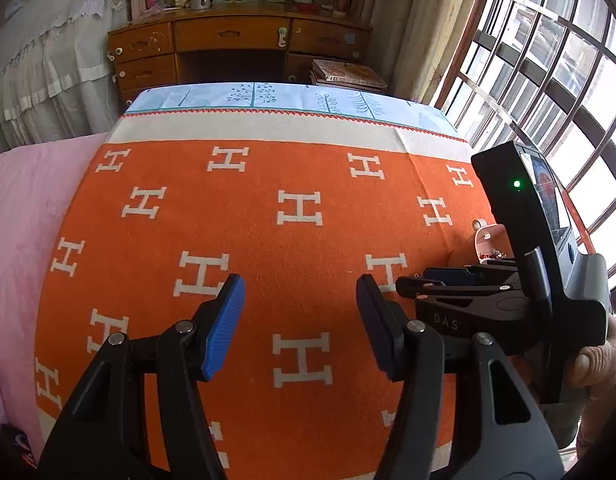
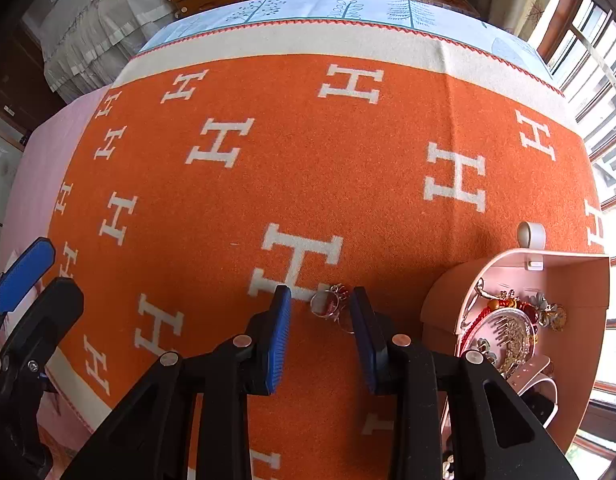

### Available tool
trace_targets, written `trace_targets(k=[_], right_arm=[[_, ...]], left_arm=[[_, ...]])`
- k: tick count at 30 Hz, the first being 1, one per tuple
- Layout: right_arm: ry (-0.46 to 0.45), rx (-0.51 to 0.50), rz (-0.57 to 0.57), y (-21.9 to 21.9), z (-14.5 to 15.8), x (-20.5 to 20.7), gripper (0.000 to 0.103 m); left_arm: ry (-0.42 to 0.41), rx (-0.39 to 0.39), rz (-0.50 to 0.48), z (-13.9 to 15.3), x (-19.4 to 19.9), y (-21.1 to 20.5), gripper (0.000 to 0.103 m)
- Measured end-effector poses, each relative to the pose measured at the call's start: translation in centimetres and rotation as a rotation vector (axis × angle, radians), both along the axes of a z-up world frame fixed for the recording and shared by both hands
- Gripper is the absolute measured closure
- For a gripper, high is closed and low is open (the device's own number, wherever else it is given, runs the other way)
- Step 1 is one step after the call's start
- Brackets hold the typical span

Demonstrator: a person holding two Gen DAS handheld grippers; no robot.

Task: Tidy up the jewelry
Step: 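Move the right tool to the silver ring and grasp it, then grasp the pink-stone ring with the left tool while the right tool holds the silver ring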

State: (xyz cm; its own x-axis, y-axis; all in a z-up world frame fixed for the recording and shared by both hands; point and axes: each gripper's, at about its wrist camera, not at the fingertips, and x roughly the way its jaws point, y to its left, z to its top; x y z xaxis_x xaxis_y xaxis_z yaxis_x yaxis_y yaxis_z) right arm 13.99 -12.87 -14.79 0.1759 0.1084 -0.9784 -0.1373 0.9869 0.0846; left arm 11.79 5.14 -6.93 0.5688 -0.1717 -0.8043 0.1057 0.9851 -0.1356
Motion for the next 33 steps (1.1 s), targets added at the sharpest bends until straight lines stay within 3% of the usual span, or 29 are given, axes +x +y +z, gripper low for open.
trace_targets(k=[10, 12, 18, 24, 28, 33], right_arm=[[-0.033, -0.059, 0.028, 0.1, -0.1, 0.2, 0.079], [-0.050, -0.055, 0.036, 0.2, -0.2, 0.2, 0.094], [-0.063, 0.009, 0.030, 0.4, 0.1, -0.1, 0.095], [-0.119, 0.095, 0.015, -0.4, 2.7, -1.2, 0.095], [-0.165, 0.145, 0.000, -1.9, 5.0, -2.5, 0.095], [-0.210, 0.211, -0.044, -5.1, 7.2, -4.2, 0.095]], left_arm=[[0.025, -0.028, 0.005, -0.7, 0.1, 0.7, 0.048], [0.029, -0.028, 0.003, -0.8, 0.1, 0.6, 0.048], [0.037, -0.017, -0.010, -1.1, 0.0, 0.0, 0.048], [0.038, 0.002, -0.036, -1.2, 0.0, -1.2, 0.048], [0.040, 0.025, -0.102, -1.5, 0.2, -3.2, 0.048], [0.035, 0.050, -0.259, -3.0, 0.9, -7.0, 0.048]])
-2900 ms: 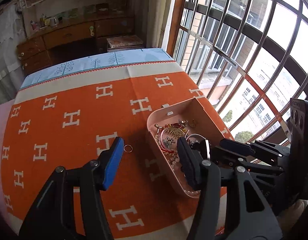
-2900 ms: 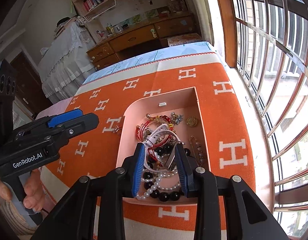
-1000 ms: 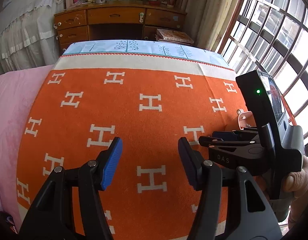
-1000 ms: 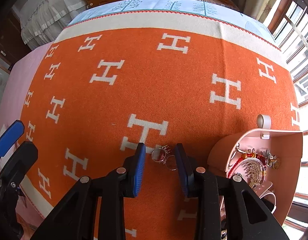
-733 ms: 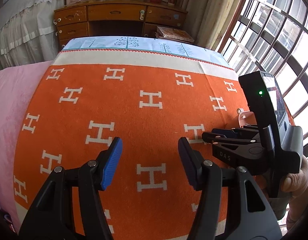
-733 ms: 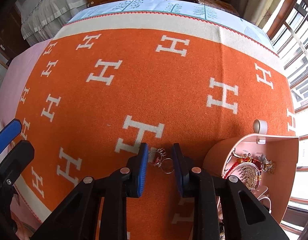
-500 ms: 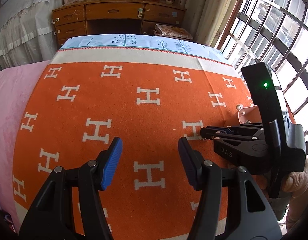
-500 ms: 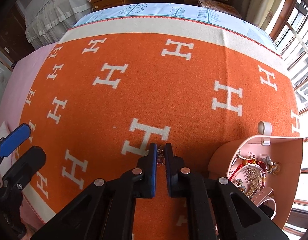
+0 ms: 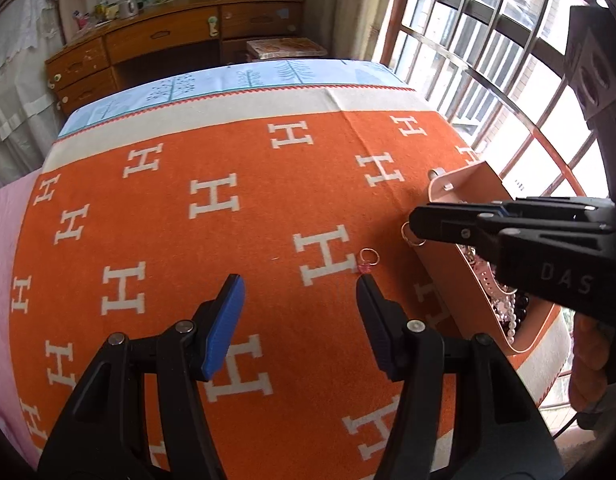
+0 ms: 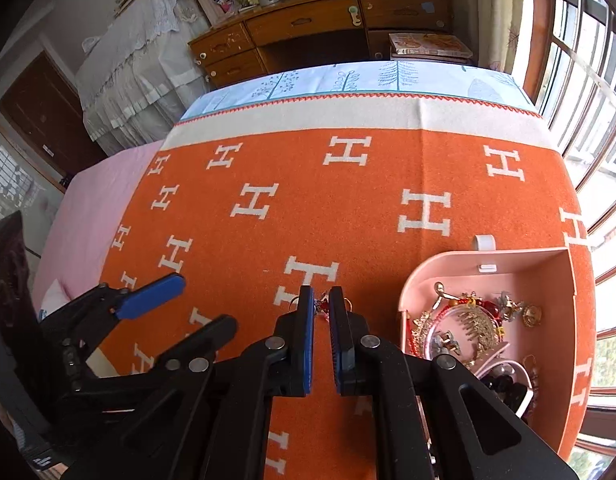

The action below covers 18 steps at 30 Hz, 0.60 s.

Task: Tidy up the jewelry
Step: 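Grasp the pink-stone ring with the left tool while the right tool holds the silver ring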

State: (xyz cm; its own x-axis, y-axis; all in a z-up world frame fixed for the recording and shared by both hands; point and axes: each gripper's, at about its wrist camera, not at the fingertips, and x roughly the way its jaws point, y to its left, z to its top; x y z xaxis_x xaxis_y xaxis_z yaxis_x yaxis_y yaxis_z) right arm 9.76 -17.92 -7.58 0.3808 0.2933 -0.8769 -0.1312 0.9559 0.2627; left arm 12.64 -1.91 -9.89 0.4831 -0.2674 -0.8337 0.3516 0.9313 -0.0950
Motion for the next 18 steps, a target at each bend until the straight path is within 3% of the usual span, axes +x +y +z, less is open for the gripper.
trace_targets(k=[6, 13, 16, 18], right_arm=[[-0.040, 0.069, -0.060, -4.7, 1.6, -2.6, 0.095], [-0.072, 0.116, -0.132, -9.5, 2.1, -5.1, 0.095], [-0.075, 0.138, -0.158, -11.2, 1.8, -5.5, 0.095], [-0.073, 0.148, -0.172, -12.1, 1.5, -5.8, 0.095]], left_arm=[[-0.012, 0.083, -0.157, -2.7, 0.6, -4.6, 0.048], [-0.014, 0.147, -0.185, -5.1, 1.7, -6.8, 0.048], [-0.016, 0.133, -0.187, -5.2, 2.0, -7.1, 0.053], [-0.015, 0.123, -0.201, -5.1, 2.2, -7.3, 0.067]])
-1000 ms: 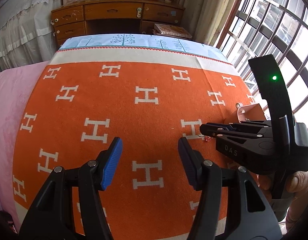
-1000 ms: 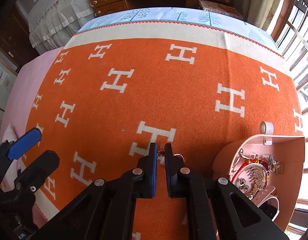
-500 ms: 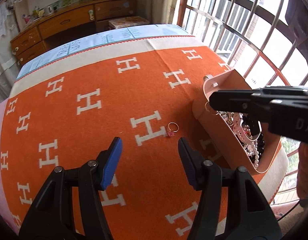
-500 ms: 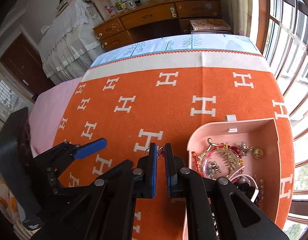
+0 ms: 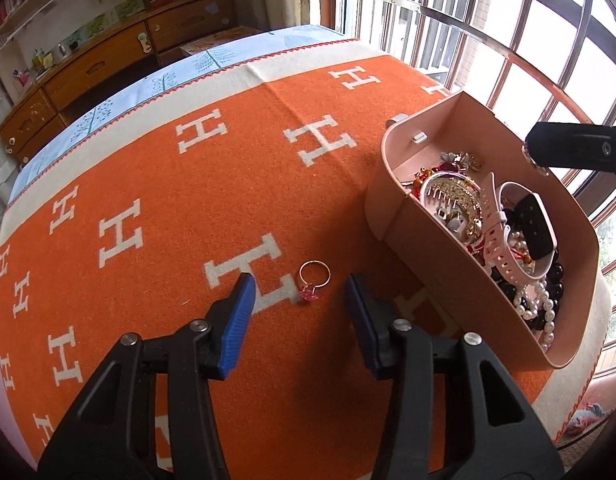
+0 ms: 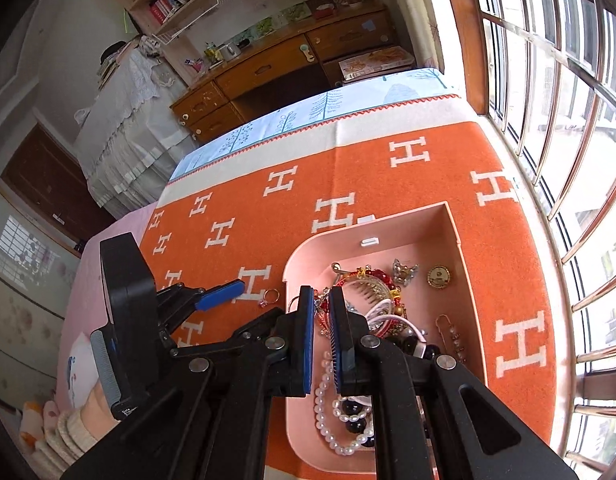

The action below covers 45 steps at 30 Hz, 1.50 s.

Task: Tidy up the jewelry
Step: 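Grasp the pink-stone ring with the left tool while the right tool holds the silver ring, then carry the pink ring with the left tool while the right tool carries its ring to the tray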

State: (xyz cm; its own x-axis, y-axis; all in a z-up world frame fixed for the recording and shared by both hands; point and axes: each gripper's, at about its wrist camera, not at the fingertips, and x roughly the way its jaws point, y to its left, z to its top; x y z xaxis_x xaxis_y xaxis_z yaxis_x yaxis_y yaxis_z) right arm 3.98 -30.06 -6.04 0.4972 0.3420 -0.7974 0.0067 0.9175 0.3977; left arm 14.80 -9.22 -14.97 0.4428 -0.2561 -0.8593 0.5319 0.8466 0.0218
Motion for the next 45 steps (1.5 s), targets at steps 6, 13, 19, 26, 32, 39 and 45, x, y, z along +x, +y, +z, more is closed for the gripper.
trace_targets(k=[6, 13, 19, 26, 32, 39, 45], right_arm=[[0.002, 0.034, -0.033, -2.1, -0.6, -0.8, 0.095], [-0.013, 0.047, -0.069, -4.4, -0.2, -2.1, 0.095], [-0.053, 0.043, -0.093, -6.0, 1.4, -3.4, 0.095], [-0.083, 0.030, -0.094, -7.3, 2.9, -4.4, 0.095], [-0.102, -0.014, -0.086, -7.6, 4.2, -4.5, 0.095], [-0.056, -0.076, -0.069, -7.0, 3.4, -2.9, 0.095], [-0.021, -0.090, -0.048, -6.2, 2.1, -1.4, 0.095]], left_arm=[[-0.029, 0.022, -0.034, 0.1, -0.3, -0.9, 0.090], [-0.063, 0.052, -0.009, 0.6, -1.0, -0.9, 0.090], [-0.081, -0.039, 0.020, 5.0, -1.9, 0.0, 0.090], [-0.113, -0.136, -0.039, 10.8, -3.9, -3.0, 0.090], [-0.082, -0.177, -0.082, 13.1, -3.3, -7.7, 0.090], [-0.040, -0.150, -0.070, 12.0, -1.2, -10.7, 0.089], [-0.008, -0.127, -0.019, 10.8, -0.1, -10.6, 0.056]])
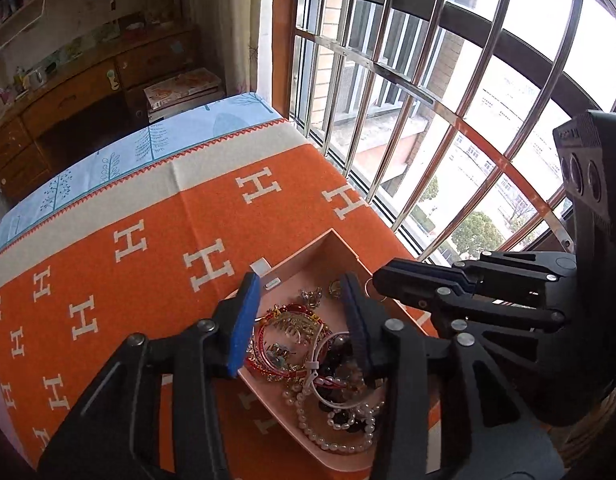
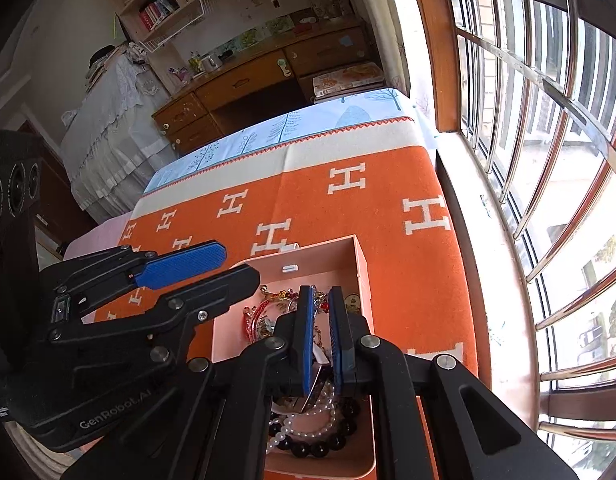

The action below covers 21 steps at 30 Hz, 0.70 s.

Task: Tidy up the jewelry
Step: 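Carry the pink ring with the left tool while the right tool carries its ring to the tray, then open the left tool in the tray while the right tool releases its ring there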

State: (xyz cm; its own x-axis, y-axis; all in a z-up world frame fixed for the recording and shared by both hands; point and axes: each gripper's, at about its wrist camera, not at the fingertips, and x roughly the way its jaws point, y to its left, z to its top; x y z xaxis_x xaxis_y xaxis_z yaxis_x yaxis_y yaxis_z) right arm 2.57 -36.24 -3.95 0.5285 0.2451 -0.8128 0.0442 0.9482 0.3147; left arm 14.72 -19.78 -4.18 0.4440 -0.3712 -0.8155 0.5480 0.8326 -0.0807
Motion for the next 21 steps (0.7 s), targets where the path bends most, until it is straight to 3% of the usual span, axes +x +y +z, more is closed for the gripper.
trace_targets(k=[3, 10, 15, 21], right_arm=[[0.009, 0.009, 0.000, -0.1, -0.5, 0.6, 0.095], [0.015, 0.019, 0.010, 0.1, -0.8, 1.1, 0.093], [-0.008, 0.001, -0.003, 0.4, -0.3, 0.8, 0.073], [-0.032, -0.009, 0.010, 0.8, 0.7, -0.1, 0.073]], left_arm=[[0.019, -0.026, 0.028, 0.1, 0.5, 0.9, 0.045], [-0.002, -0.025, 0.067, 1.0, 0.1, 2.4, 0.040], [-0.014, -0.030, 0.093, 1.8, -0.5, 3.5, 0.037], [-0.041, -0.036, 0.118, 3.2, -1.9, 4.8, 0.036]])
